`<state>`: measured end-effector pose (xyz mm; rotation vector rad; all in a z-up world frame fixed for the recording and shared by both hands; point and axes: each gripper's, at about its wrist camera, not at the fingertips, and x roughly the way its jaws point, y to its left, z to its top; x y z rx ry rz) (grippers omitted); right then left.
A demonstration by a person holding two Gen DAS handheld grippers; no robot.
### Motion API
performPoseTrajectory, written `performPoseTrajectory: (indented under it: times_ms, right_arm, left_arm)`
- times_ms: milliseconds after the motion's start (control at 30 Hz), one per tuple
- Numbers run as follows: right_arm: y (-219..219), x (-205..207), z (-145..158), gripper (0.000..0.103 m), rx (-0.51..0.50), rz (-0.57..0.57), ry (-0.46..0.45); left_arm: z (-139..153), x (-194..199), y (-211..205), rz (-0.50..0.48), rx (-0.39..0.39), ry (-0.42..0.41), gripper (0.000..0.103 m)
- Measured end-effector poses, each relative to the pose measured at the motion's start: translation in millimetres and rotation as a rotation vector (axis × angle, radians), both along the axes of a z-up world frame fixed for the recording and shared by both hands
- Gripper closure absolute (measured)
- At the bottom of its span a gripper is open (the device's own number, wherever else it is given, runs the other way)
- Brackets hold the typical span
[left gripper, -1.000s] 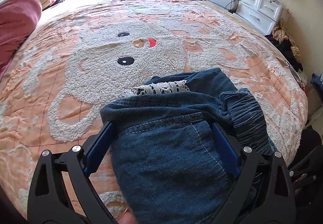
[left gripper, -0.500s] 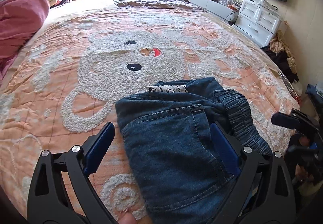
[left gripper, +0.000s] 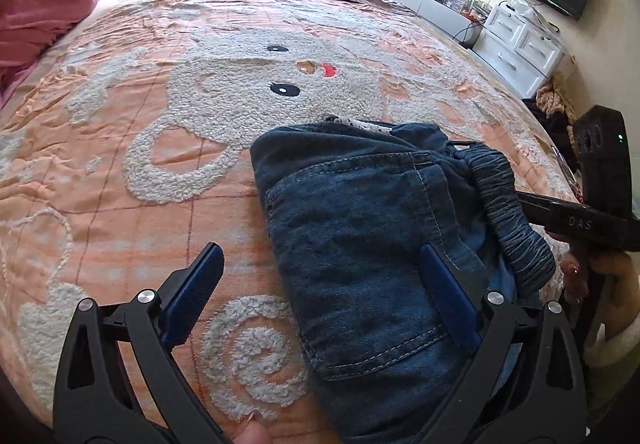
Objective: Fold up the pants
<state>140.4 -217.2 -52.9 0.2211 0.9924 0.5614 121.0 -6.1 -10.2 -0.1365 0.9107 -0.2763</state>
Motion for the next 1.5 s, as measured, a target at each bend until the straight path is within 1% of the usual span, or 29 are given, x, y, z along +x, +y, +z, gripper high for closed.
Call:
performPoseTrajectory:
  times_ms: [67, 133, 167, 233, 300, 333, 400, 433, 467, 567, 667, 800, 1000, 1167, 1233, 1300, 1400, 1433, 1500]
  right_arm:
    - [3.8, 1.8, -2.6, 0.061, 0.004, 0.010, 0.003]
    - [9.4, 4.1, -6.0, 0.062, -0.014, 0.028, 0.005]
    - [8.8, 5.6, -8.9, 0.062, 0.001, 0.029, 0.015]
    - [7.2, 8.9, -13.9, 0.062, 0.018, 0.029, 0.027]
    - [7.5, 10.2, -14.5, 0.062, 0.024, 0.025, 0.027]
    - [7.9, 10.3, -13.6, 0.064, 0.019, 0.026, 0.021]
    - [9.4, 7.9, -12.0, 0.073, 0.021, 0.029, 0.007]
    - [10.8, 6.5, -10.6, 0.082, 0.024, 0.036, -0.003]
    - [14.5, 4.4, -8.8, 0.083, 0.015, 0.046, -0.022]
    - [20.4, -2.5, -1.3, 0.087, -0.024, 0.044, -0.085]
    - [26.7, -5.4, 8.5, 0.090, -0.042, 0.048, -0.138]
    - [40.1, 0.1, 24.1, 0.091, -0.063, 0.073, -0.192]
    - [71.1, 29.7, 44.4, 0.093, -0.068, 0.095, -0.262]
    - [100.8, 62.0, 59.3, 0.093, -0.072, 0.100, -0.322]
    - [112.8, 73.6, 60.4, 0.093, -0.096, 0.105, -0.338]
    - [122.3, 82.5, 56.4, 0.093, -0.129, 0.110, -0.332]
    - [131.9, 92.2, 45.8, 0.093, -0.180, 0.114, -0.320]
    - [133.7, 92.5, 42.7, 0.093, -0.205, 0.112, -0.323]
    - [134.7, 92.9, 35.8, 0.093, -0.245, 0.109, -0.323]
  left_arm:
    - [-5.1, 0.0, -3.9, -0.004, 0.001, 0.011, 0.012]
    - [-9.1, 0.3, -6.7, -0.010, -0.001, 0.020, 0.012]
    - [-10.3, 1.1, -7.2, -0.008, -0.004, 0.023, 0.013]
    - [-10.8, 0.7, -8.3, -0.011, -0.022, 0.024, 0.020]
    - [-9.3, -0.3, -12.0, -0.027, -0.026, 0.019, 0.034]
    - [-9.0, -1.1, -14.6, -0.036, -0.026, 0.018, 0.038]
    - [-8.2, -1.9, -18.1, -0.043, -0.030, 0.016, 0.051]
    - [-6.5, -3.3, -20.8, -0.051, -0.029, 0.008, 0.055]
    - [-4.6, -4.4, -23.6, -0.056, -0.024, -0.002, 0.062]
    - [1.3, -8.5, -28.8, -0.061, 0.001, -0.036, 0.069]
    - [9.7, -8.2, -25.1, -0.054, -0.022, -0.056, 0.075]
    - [23.0, 0.6, -18.6, -0.038, -0.039, -0.081, 0.075]
    - [35.1, 21.6, -3.2, 0.020, 0.003, -0.113, 0.075]
    - [38.0, 52.2, 14.0, 0.063, 0.064, -0.144, 0.075]
    - [34.7, 65.4, 19.5, 0.076, 0.085, -0.145, 0.075]
    - [29.2, 74.7, 24.8, 0.086, 0.086, -0.135, 0.075]
    - [13.0, 82.4, 31.2, 0.114, 0.083, -0.088, 0.074]
    - [9.4, 83.0, 31.2, 0.117, 0.090, -0.077, 0.073]
    - [4.3, 84.5, 33.4, 0.123, 0.096, -0.057, 0.068]
